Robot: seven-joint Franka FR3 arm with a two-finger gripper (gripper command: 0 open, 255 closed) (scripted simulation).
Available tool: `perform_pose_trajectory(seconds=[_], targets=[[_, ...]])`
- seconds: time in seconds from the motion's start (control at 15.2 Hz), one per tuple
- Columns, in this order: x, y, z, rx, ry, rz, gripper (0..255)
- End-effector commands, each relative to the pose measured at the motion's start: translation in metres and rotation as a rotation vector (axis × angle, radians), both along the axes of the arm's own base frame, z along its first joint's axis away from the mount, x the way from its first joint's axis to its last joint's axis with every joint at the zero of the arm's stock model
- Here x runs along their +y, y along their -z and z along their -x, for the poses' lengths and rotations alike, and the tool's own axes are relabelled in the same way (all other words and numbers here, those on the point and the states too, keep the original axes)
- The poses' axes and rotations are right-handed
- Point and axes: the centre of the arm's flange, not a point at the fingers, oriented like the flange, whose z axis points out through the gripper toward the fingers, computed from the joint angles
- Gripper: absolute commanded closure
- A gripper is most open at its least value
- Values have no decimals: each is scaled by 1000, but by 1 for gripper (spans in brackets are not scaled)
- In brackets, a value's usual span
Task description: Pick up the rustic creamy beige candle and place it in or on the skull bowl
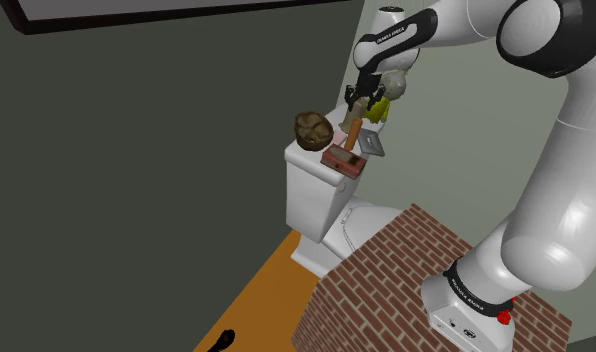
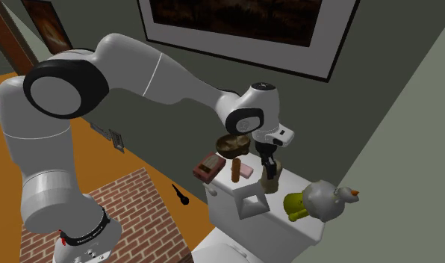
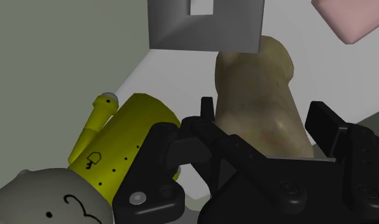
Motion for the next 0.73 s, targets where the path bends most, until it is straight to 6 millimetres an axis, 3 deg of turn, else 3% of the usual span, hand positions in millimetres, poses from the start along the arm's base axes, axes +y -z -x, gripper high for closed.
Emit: perform_pose_trajectory(seconds=[0.0, 0.66], targets=[[-1, 0, 0, 1, 1, 0, 255], [-1, -47, 0, 1, 1, 0, 255]])
